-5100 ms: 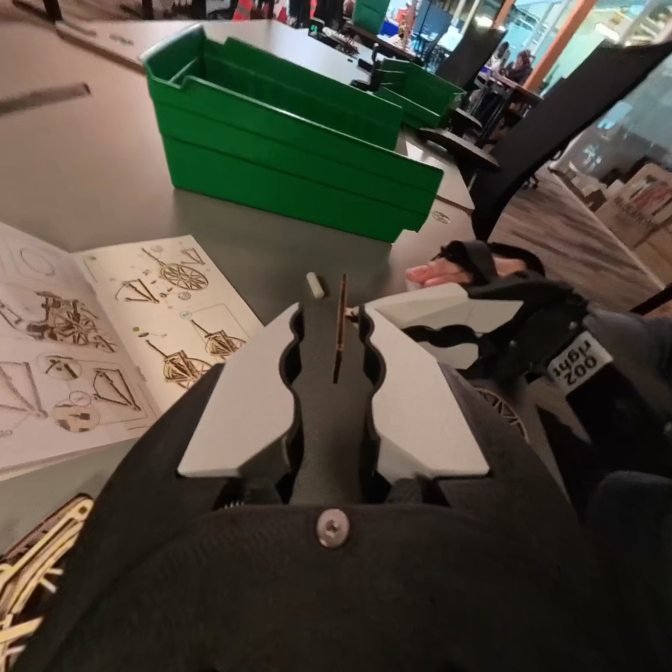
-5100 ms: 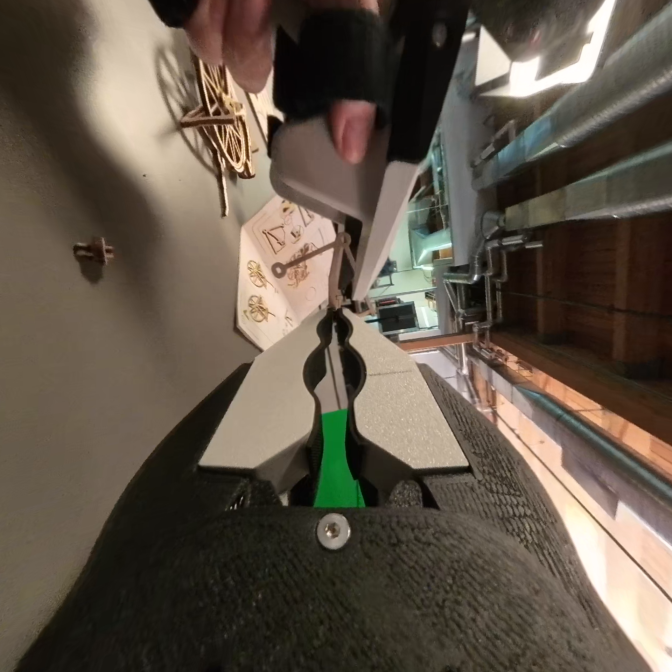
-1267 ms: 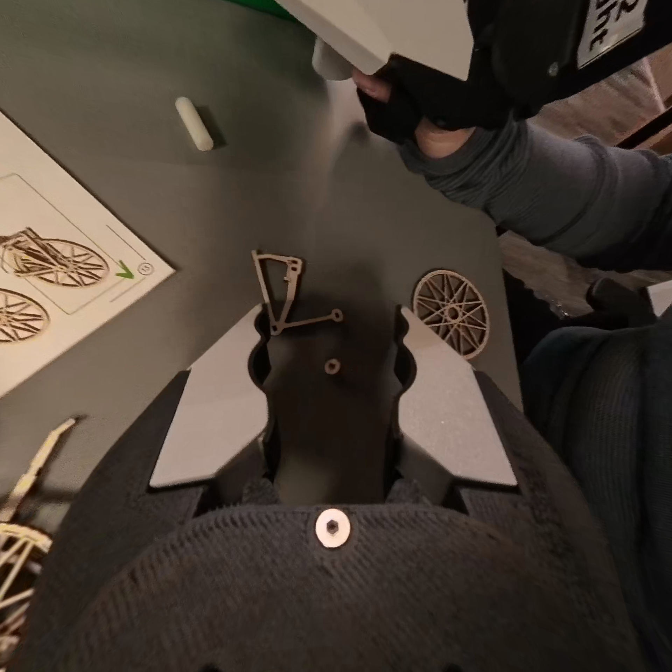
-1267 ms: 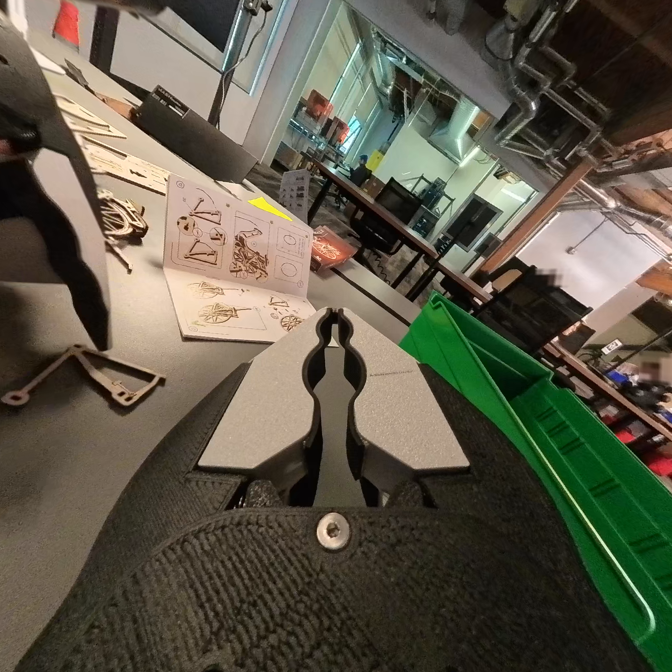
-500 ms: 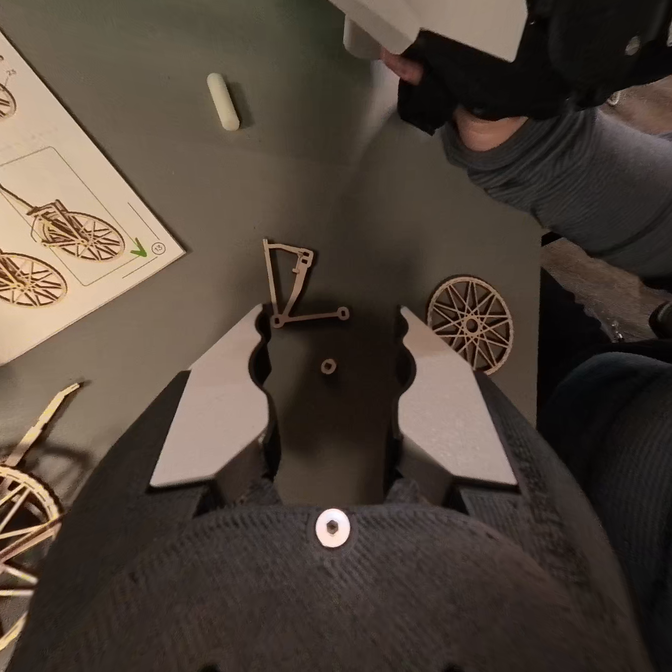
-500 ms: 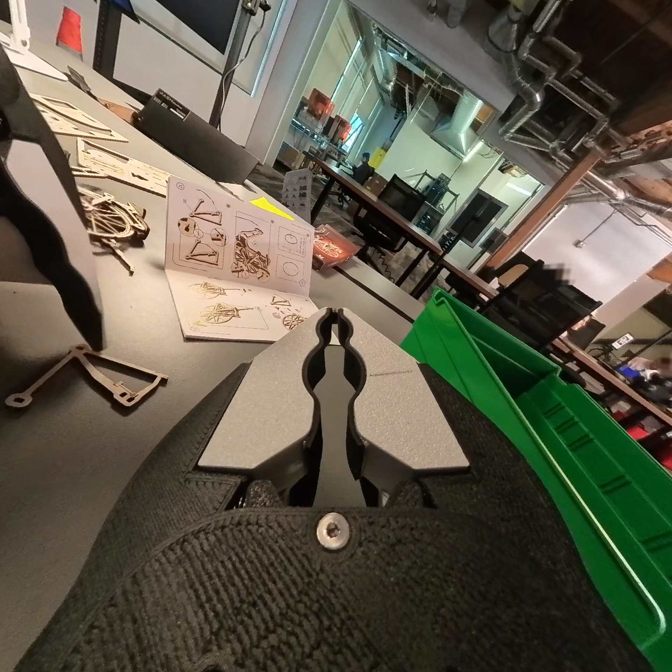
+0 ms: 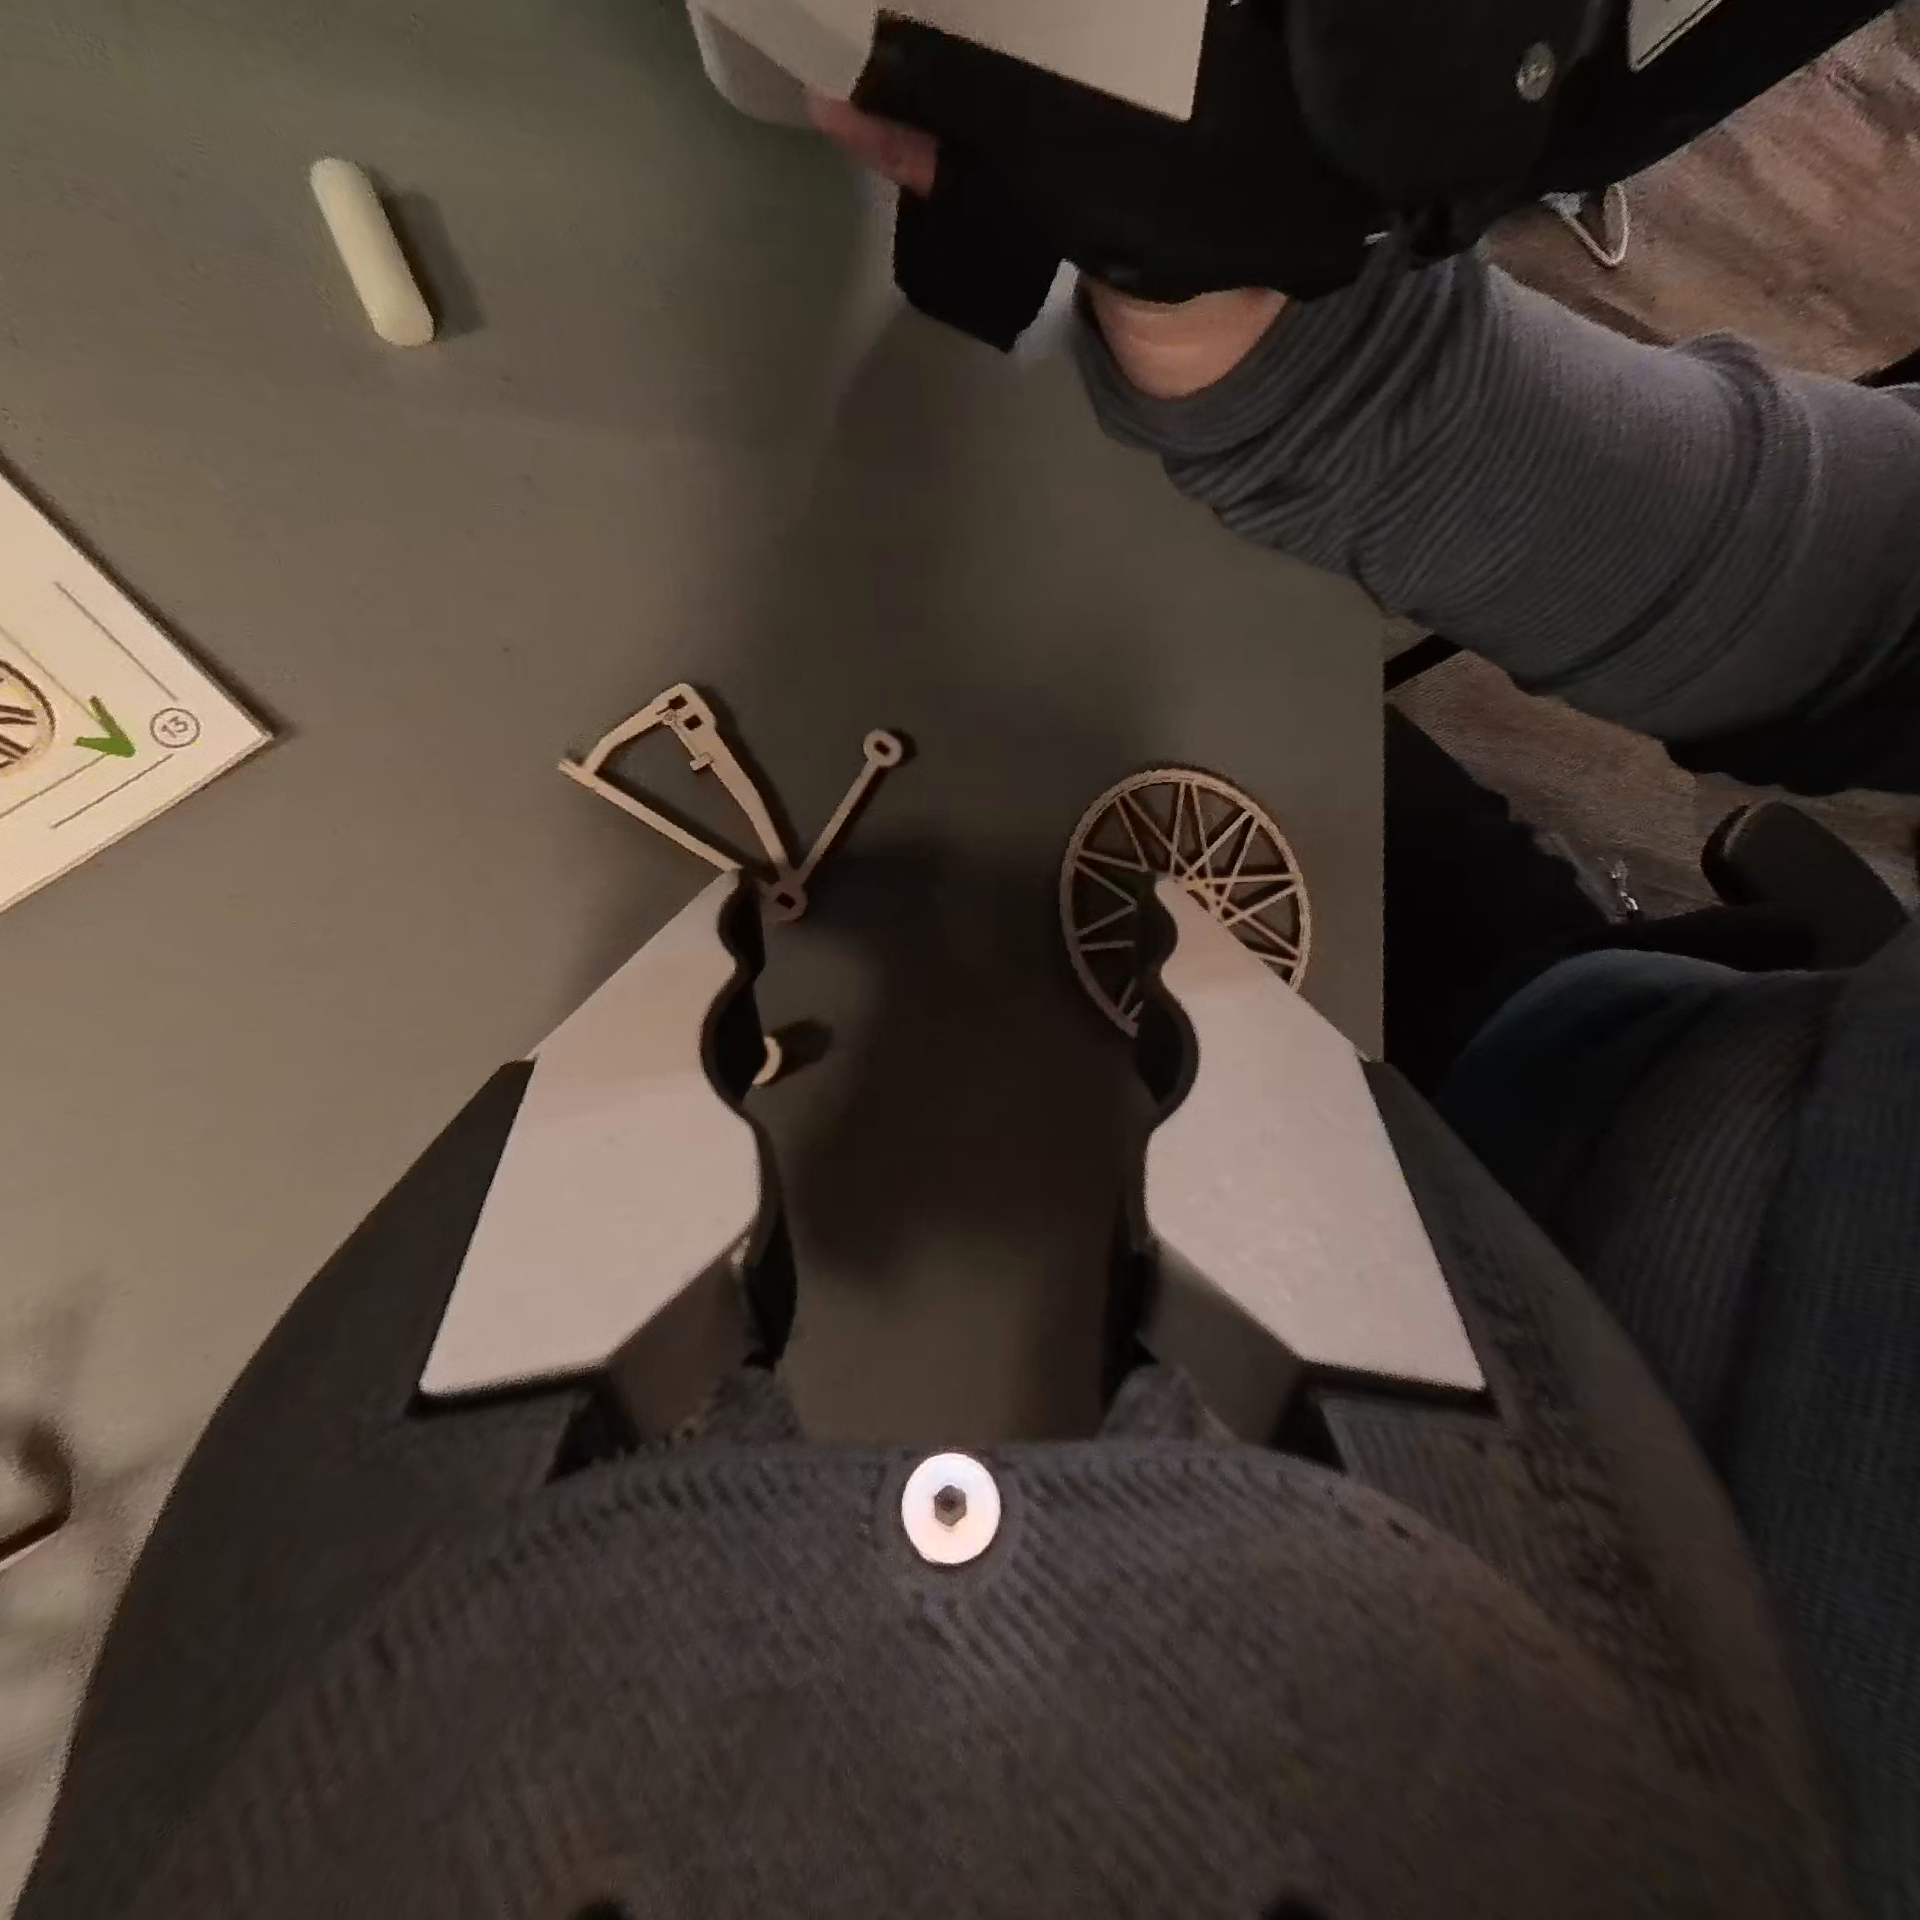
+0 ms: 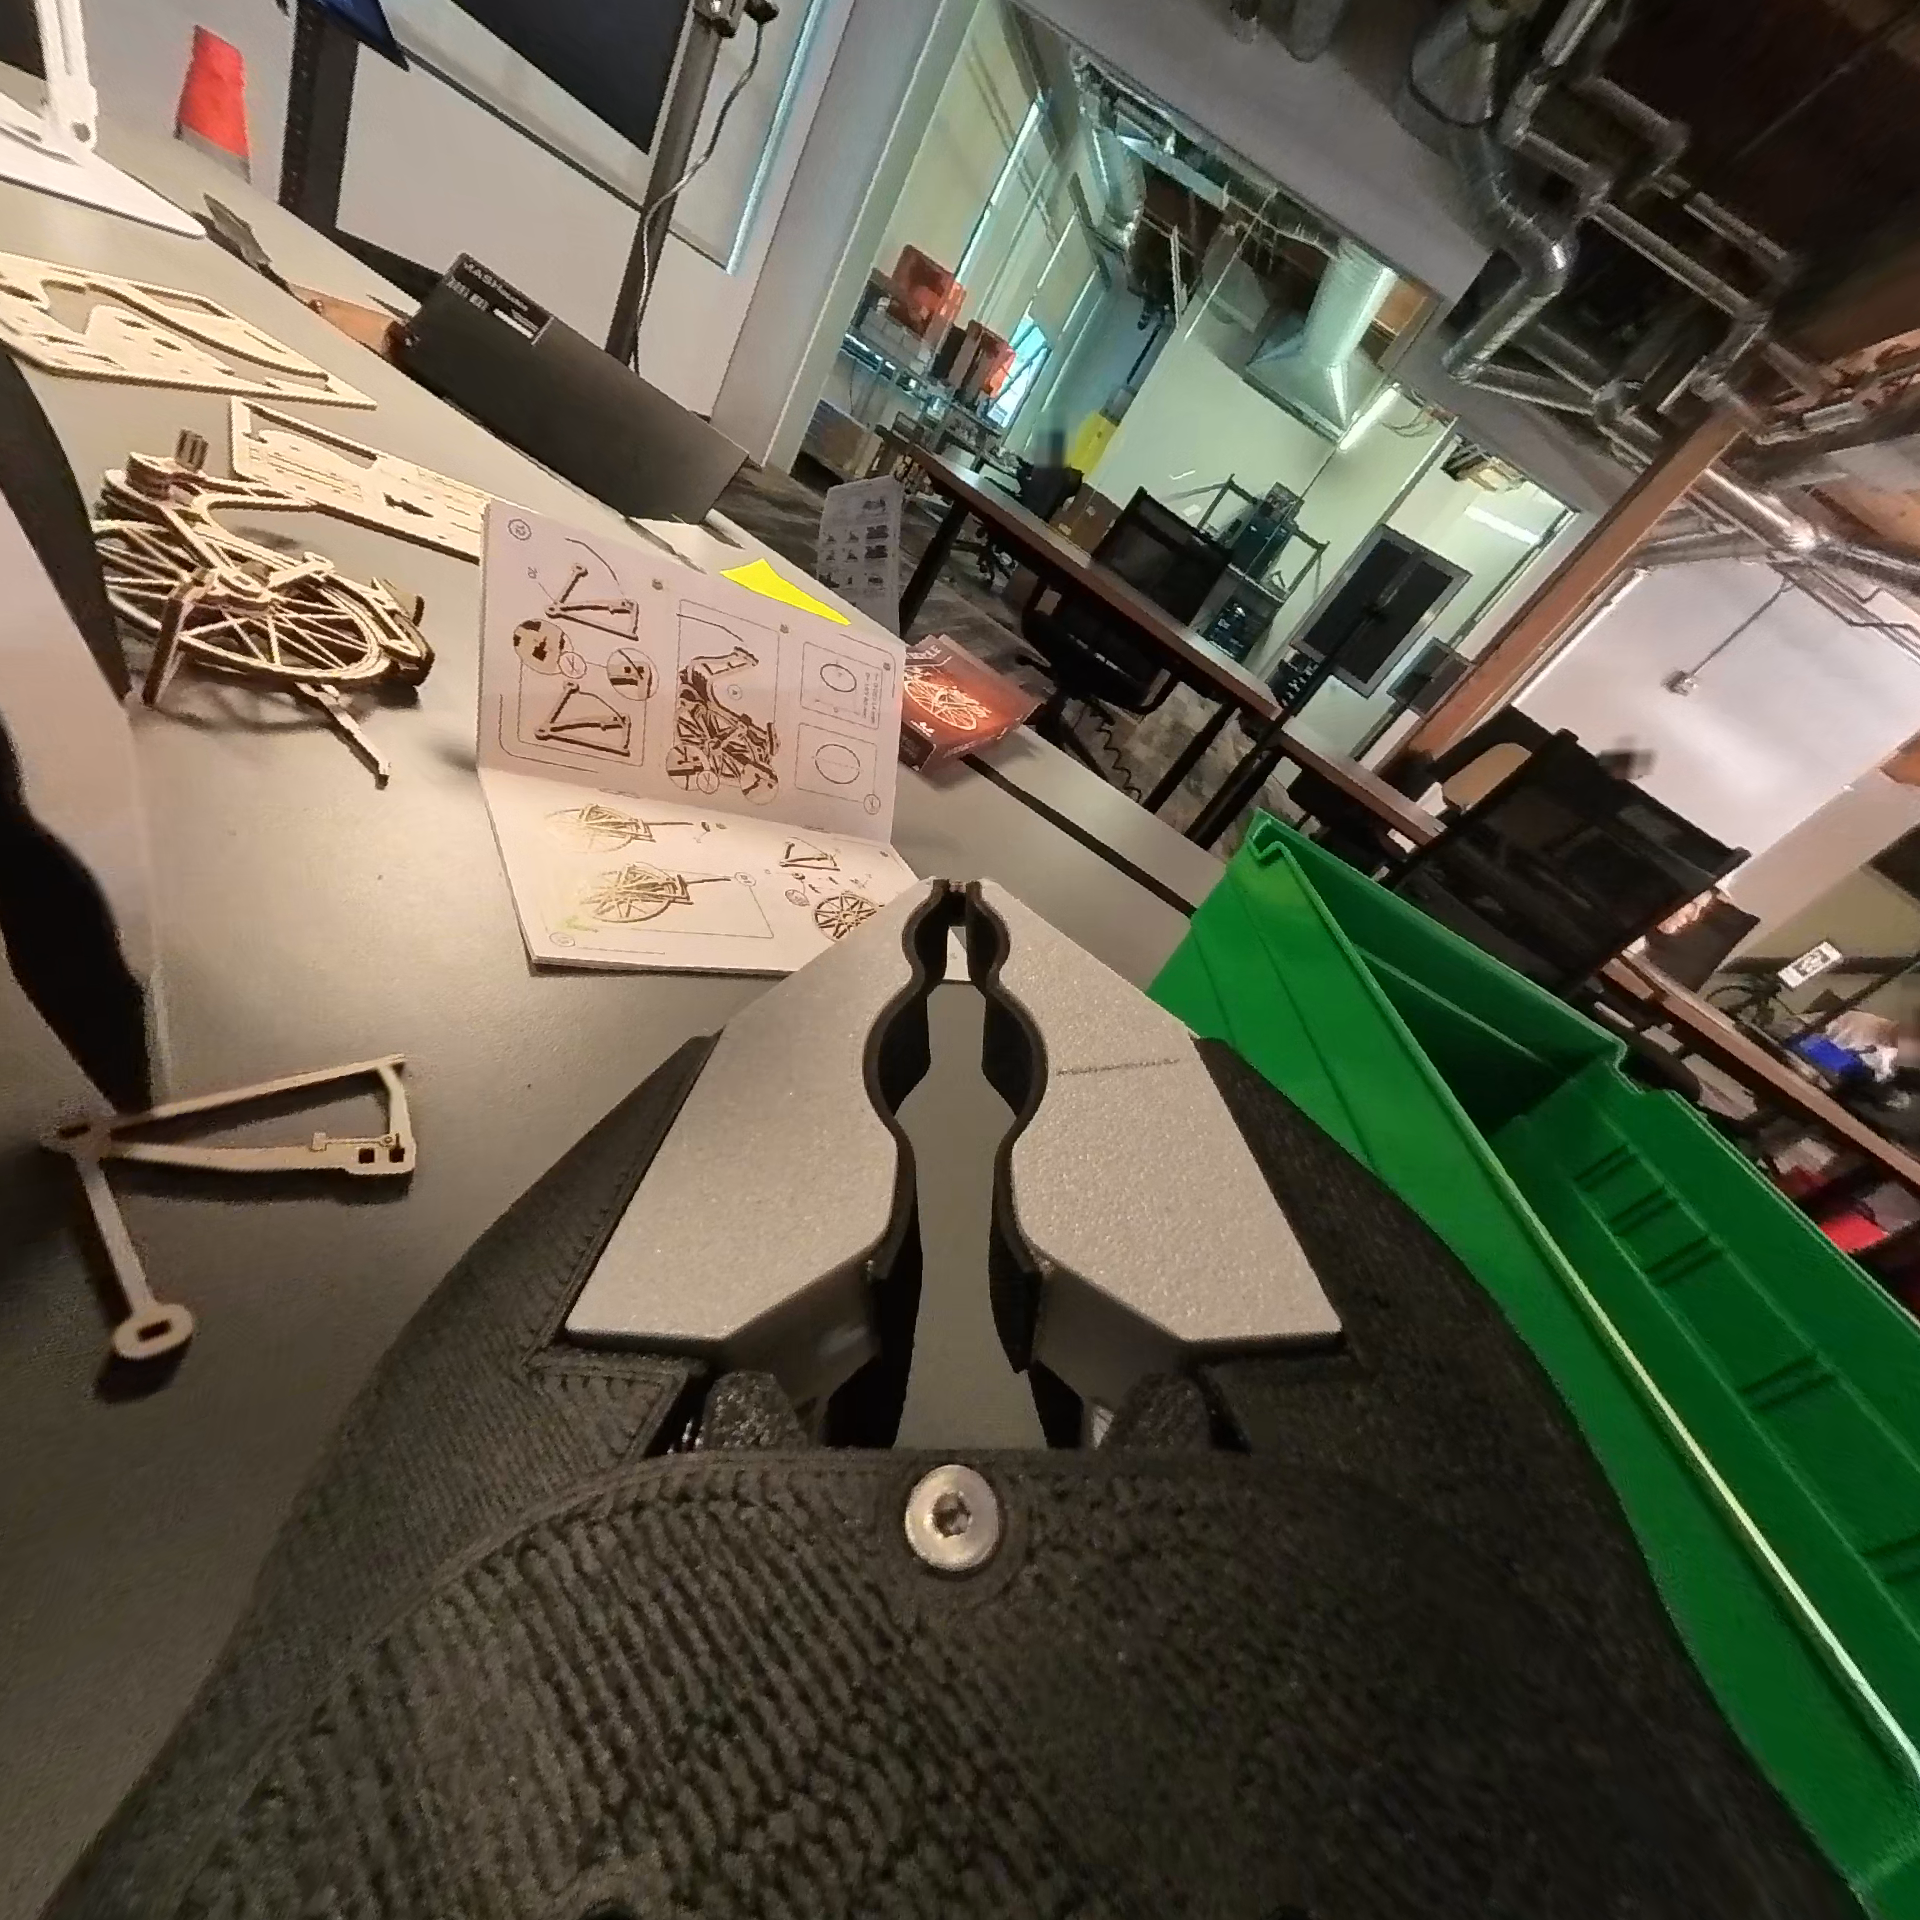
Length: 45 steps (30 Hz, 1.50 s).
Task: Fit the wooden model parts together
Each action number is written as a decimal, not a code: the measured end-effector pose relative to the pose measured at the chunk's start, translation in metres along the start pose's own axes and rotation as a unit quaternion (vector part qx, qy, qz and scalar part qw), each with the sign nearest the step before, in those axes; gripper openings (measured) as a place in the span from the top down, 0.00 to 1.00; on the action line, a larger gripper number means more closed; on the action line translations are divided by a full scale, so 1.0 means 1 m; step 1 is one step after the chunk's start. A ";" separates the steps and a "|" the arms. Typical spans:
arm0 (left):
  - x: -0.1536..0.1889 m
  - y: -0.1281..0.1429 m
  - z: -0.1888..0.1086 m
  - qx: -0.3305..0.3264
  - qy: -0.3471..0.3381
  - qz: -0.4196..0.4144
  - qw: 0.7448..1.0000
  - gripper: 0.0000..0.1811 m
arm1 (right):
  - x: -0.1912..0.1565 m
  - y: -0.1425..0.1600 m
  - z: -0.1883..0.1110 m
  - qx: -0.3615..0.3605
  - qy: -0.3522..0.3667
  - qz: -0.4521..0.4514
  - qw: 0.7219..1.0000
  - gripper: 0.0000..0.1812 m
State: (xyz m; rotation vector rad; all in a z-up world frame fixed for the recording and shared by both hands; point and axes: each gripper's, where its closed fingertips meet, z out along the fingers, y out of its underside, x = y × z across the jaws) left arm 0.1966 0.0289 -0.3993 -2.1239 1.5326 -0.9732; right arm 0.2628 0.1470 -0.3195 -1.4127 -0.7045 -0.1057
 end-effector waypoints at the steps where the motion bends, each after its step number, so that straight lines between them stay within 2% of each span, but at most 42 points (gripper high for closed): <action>1: 0.000 0.000 0.000 -0.001 -0.001 0.001 1.000 0.61 | 0.000 0.000 0.000 0.000 0.000 0.001 1.000 1.00; 12: -0.011 -0.005 -0.005 0.014 -0.021 0.003 1.000 0.62 | 0.000 0.000 0.000 0.000 -0.003 0.006 1.000 1.00; 34: -0.017 0.000 0.000 0.001 -0.036 0.022 0.999 0.63 | -0.003 0.001 0.001 -0.001 -0.010 0.003 1.000 1.00; 45: -0.021 -0.014 0.013 -0.013 -0.027 0.054 0.998 0.63 | -0.001 0.001 0.001 -0.002 -0.006 0.005 1.000 1.00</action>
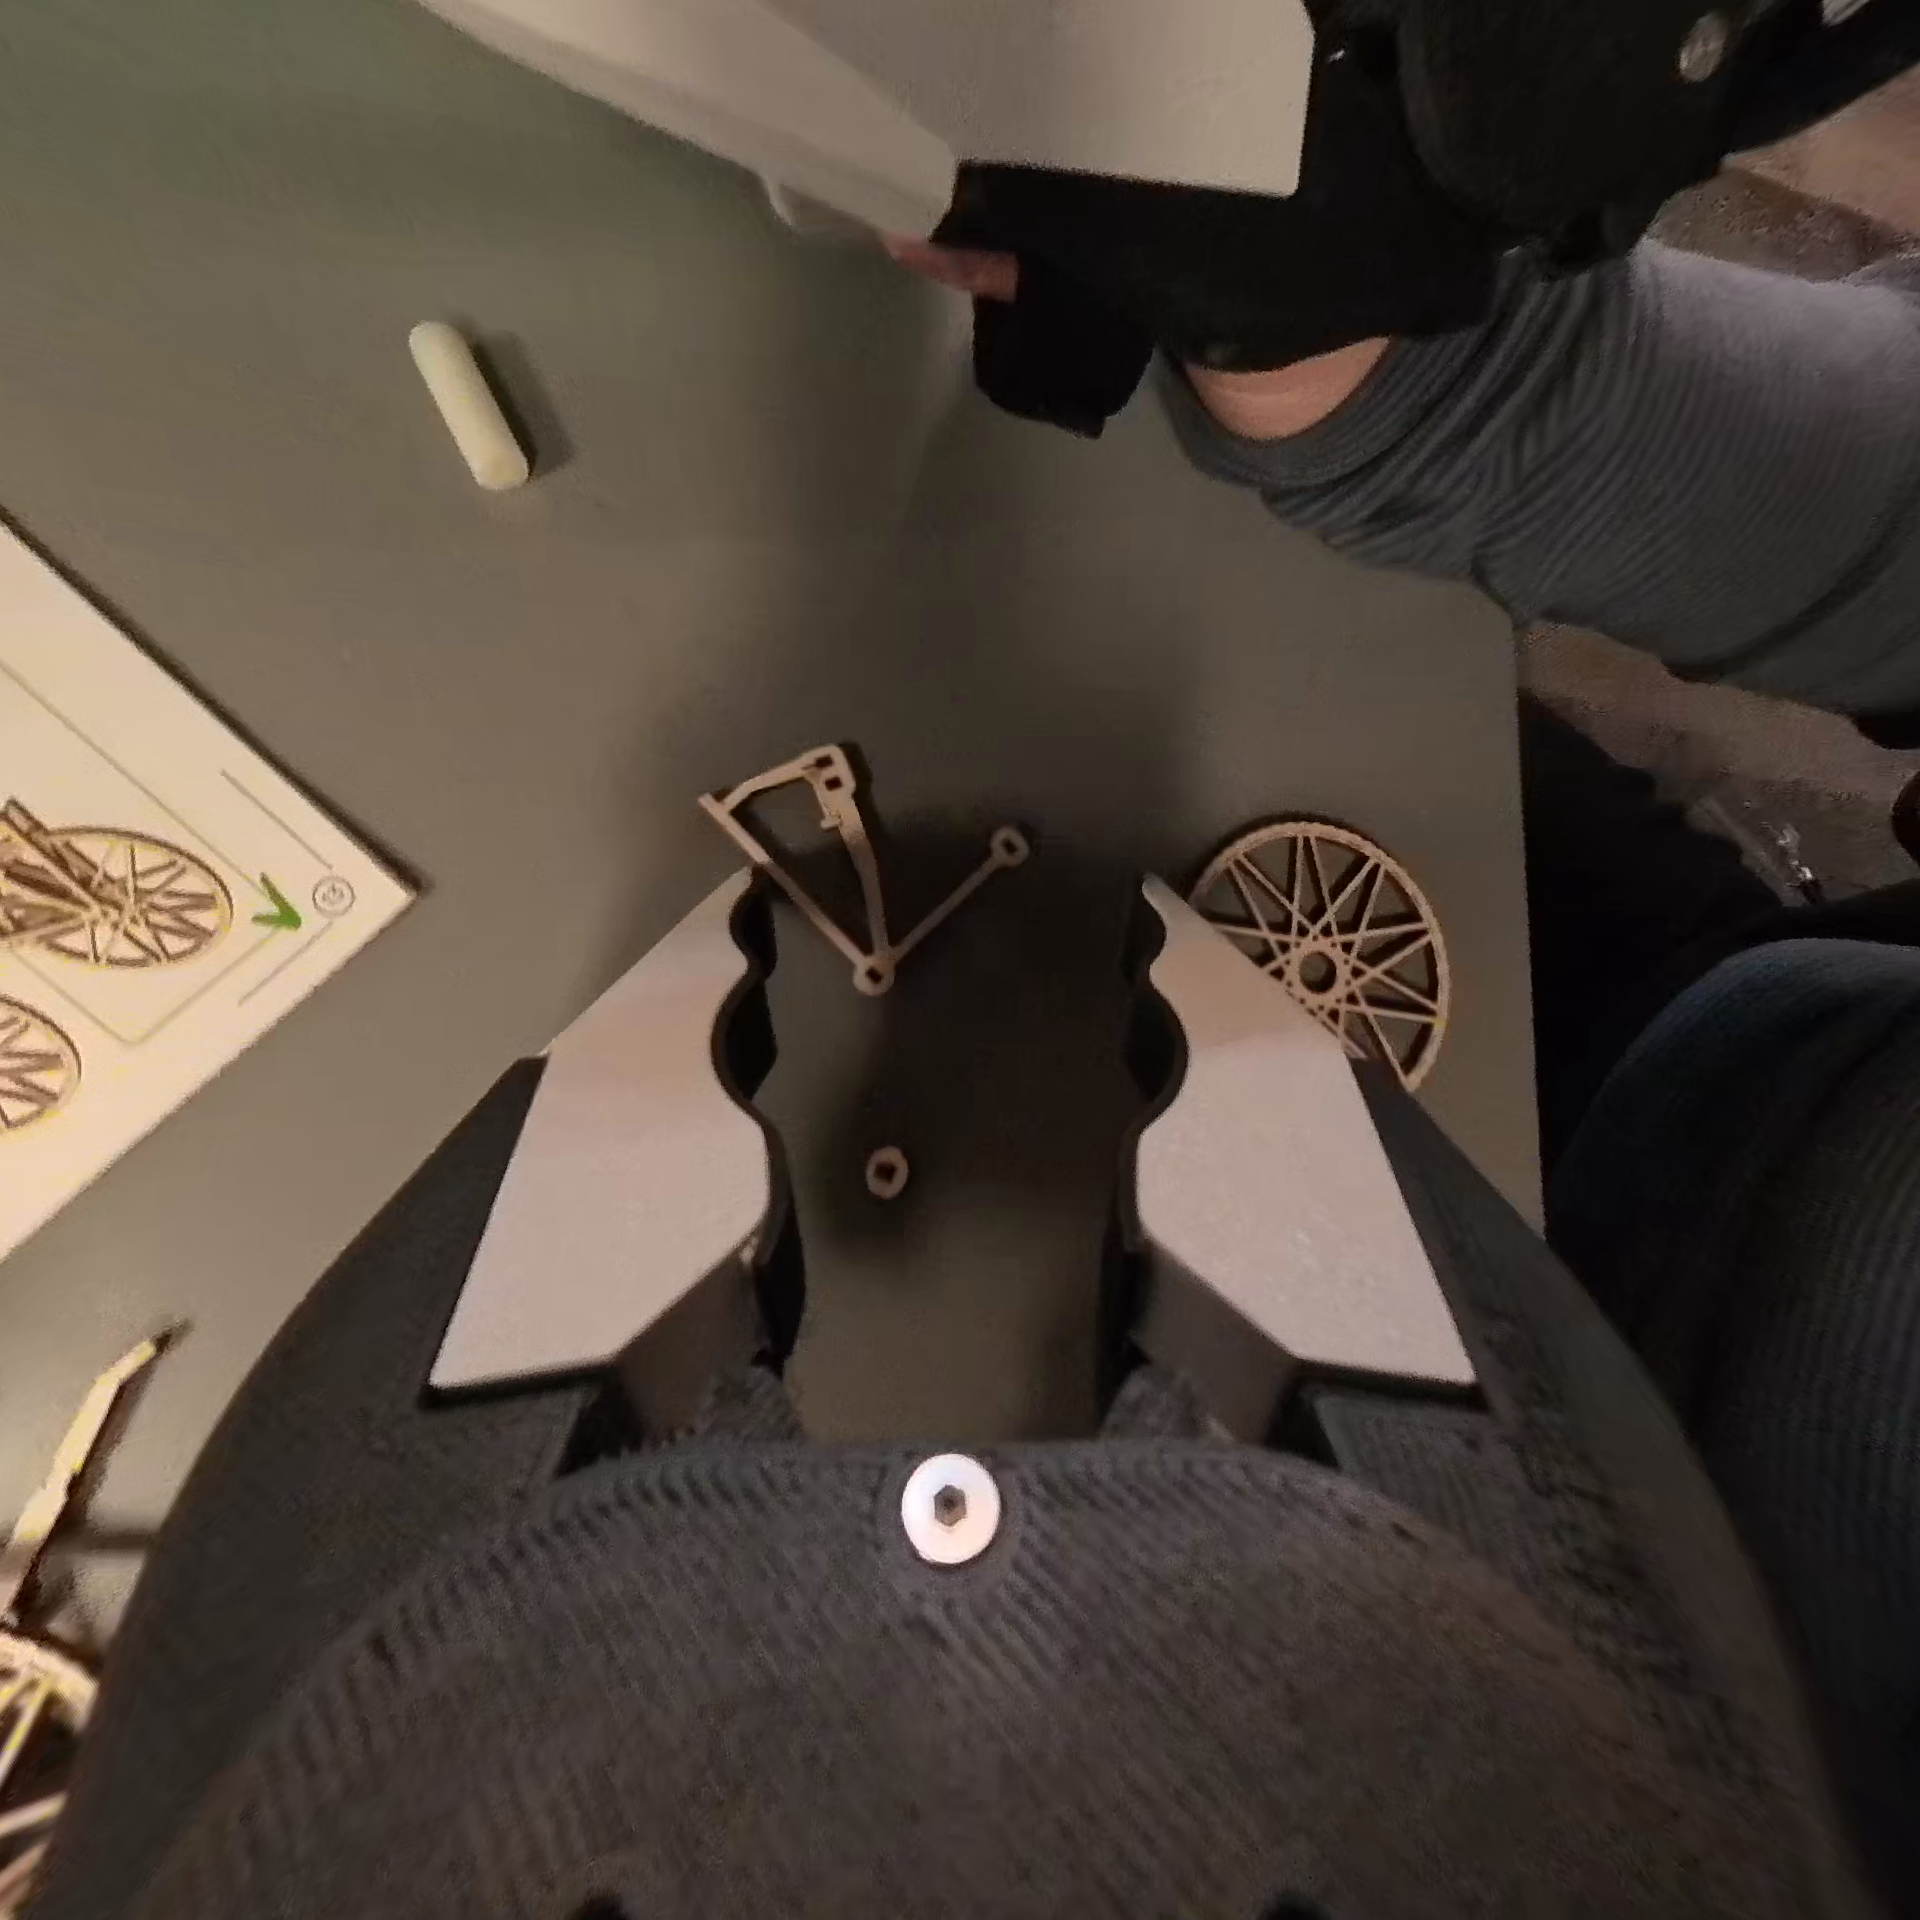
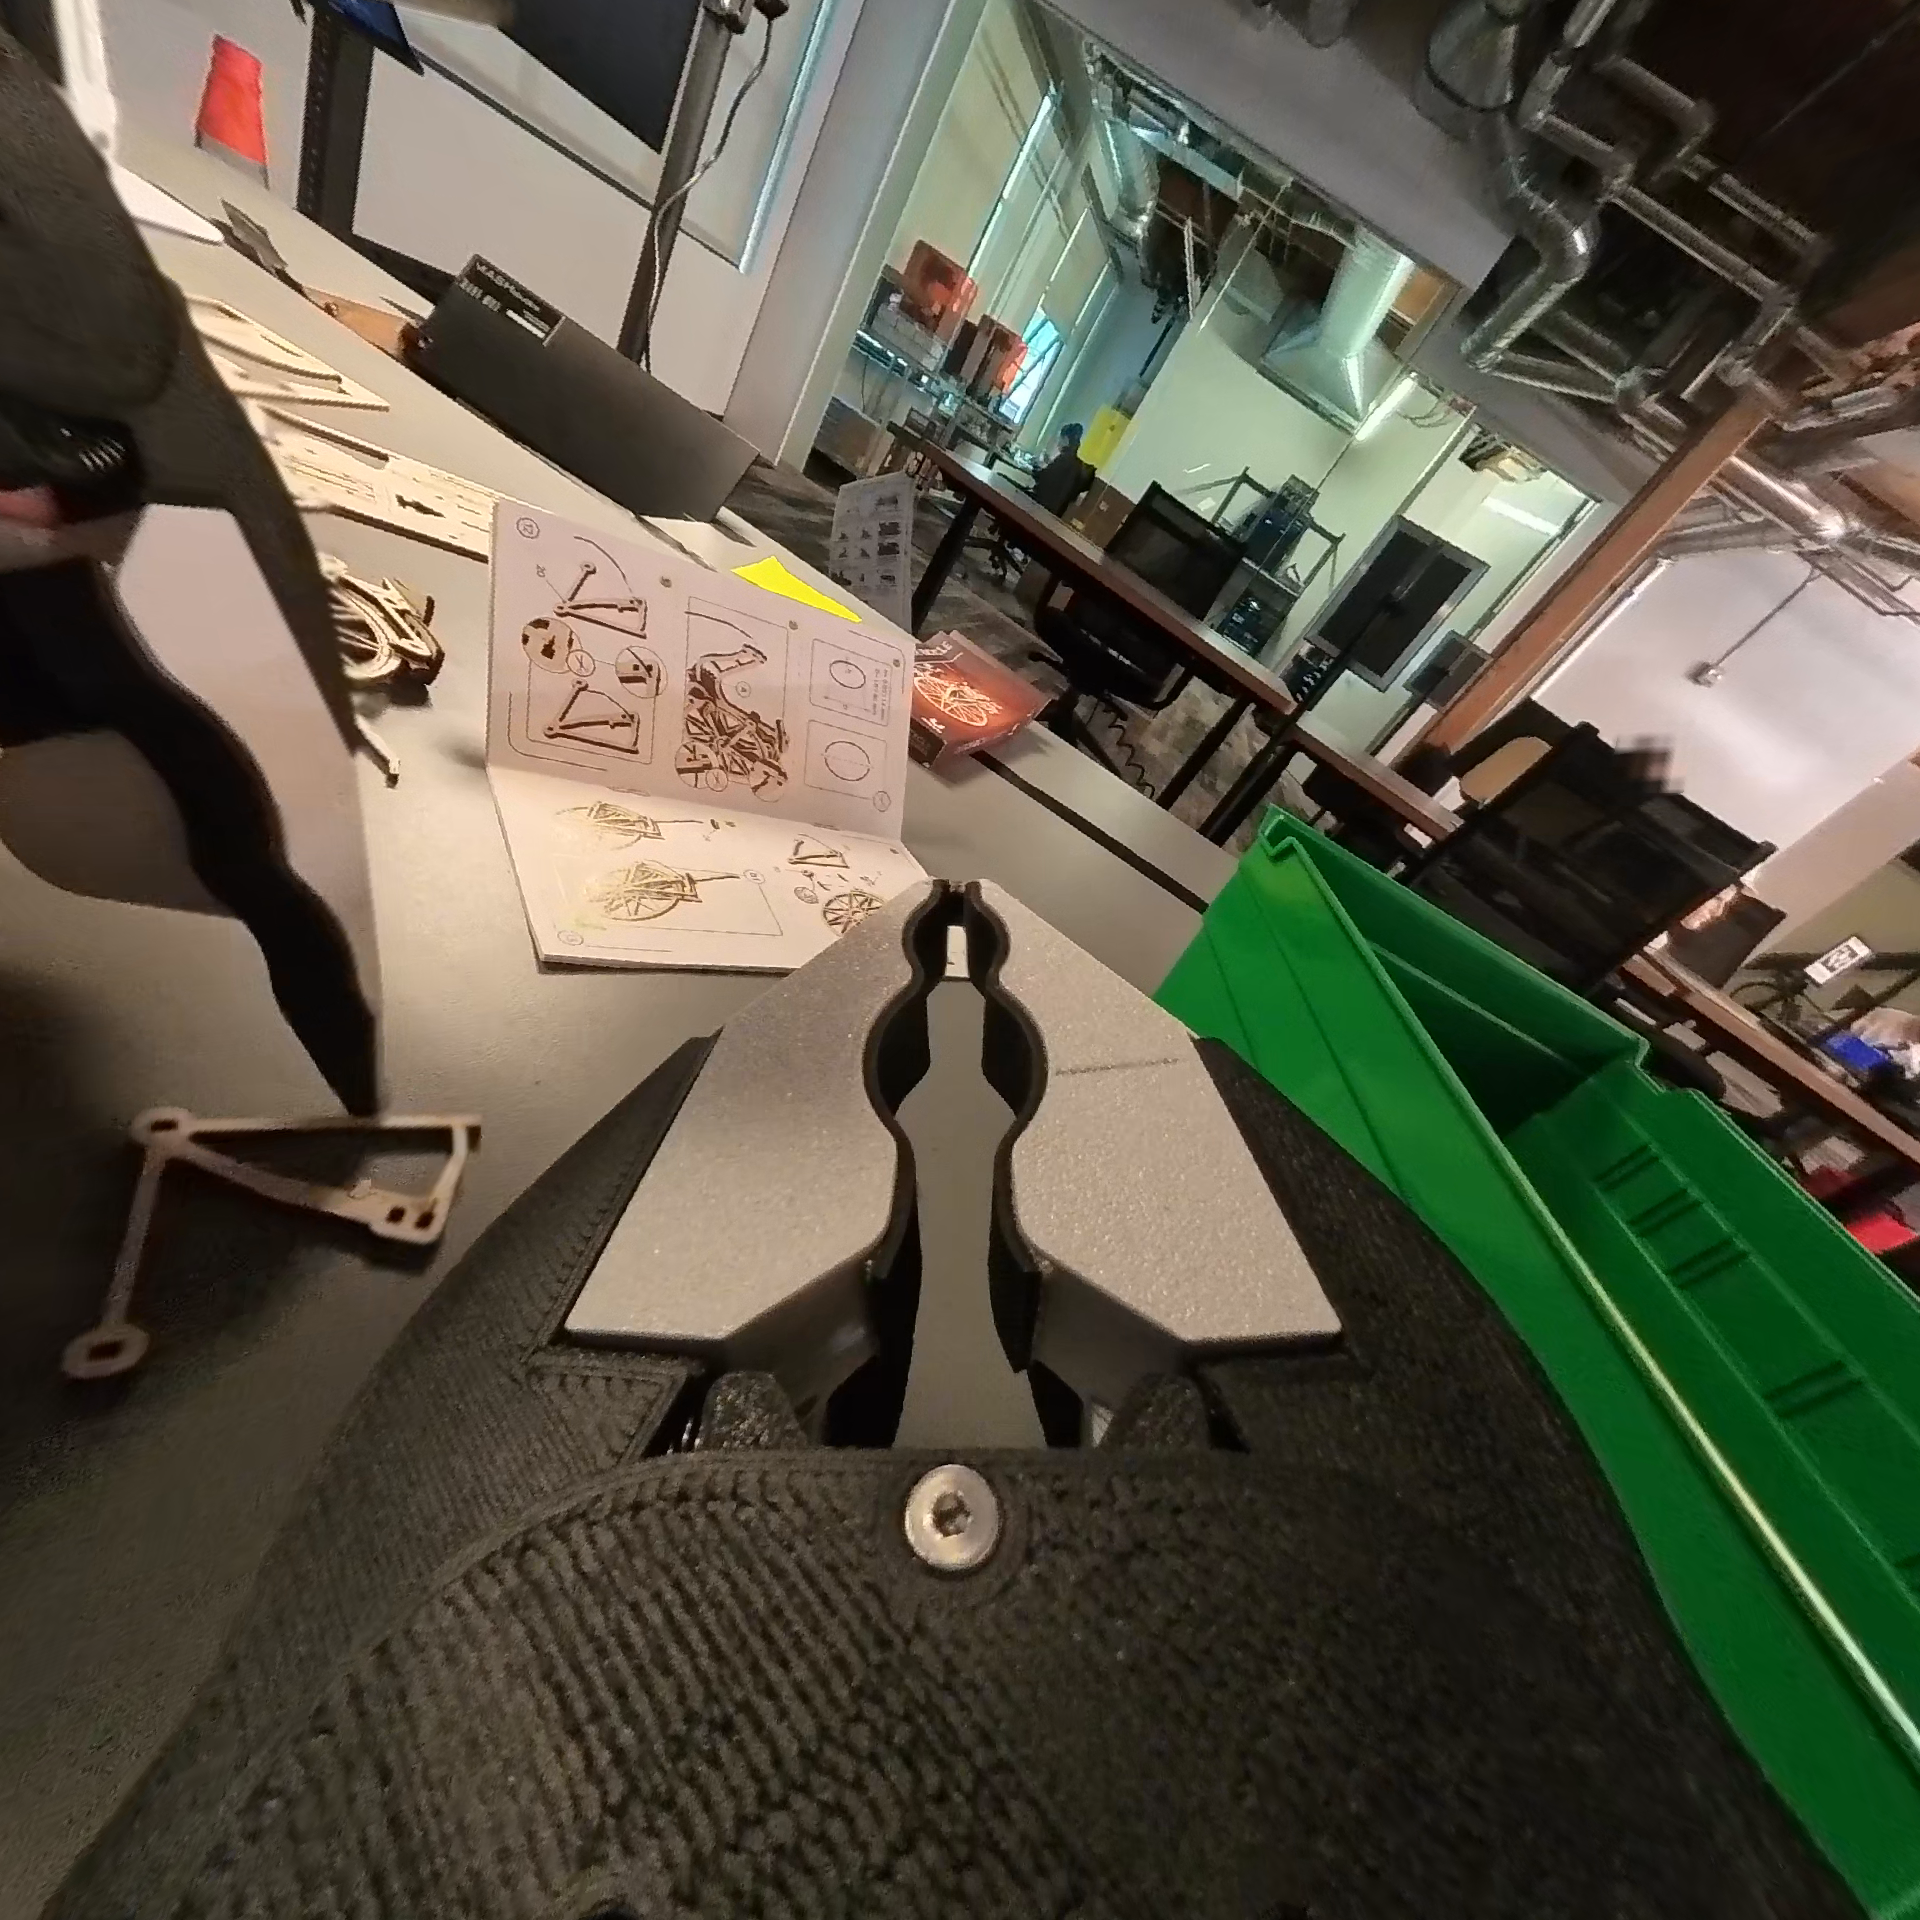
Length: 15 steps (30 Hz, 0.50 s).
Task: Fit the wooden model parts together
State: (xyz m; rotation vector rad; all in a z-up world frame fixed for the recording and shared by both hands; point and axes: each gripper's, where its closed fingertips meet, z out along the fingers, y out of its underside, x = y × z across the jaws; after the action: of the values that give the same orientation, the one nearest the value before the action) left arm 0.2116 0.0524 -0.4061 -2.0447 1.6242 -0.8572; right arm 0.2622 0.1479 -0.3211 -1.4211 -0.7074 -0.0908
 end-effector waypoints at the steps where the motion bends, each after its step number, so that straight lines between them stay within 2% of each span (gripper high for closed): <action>1: 0.000 -0.002 0.002 -0.001 0.002 0.005 1.000 0.63 | 0.001 0.000 0.000 0.000 0.001 0.001 1.000 1.00; 5: 0.000 -0.008 0.007 -0.005 0.003 0.011 1.000 0.63 | 0.002 0.000 -0.001 0.001 0.005 0.003 1.000 1.00; 15: 0.012 0.008 -0.005 0.018 0.008 0.010 1.000 0.64 | 0.002 0.000 -0.001 0.003 0.003 0.005 1.000 1.00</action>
State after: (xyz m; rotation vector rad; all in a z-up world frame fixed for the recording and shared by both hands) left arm 0.2043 0.0391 -0.4051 -1.9994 1.6219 -0.8914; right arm 0.2640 0.1479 -0.3197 -1.4179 -0.6953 -0.0845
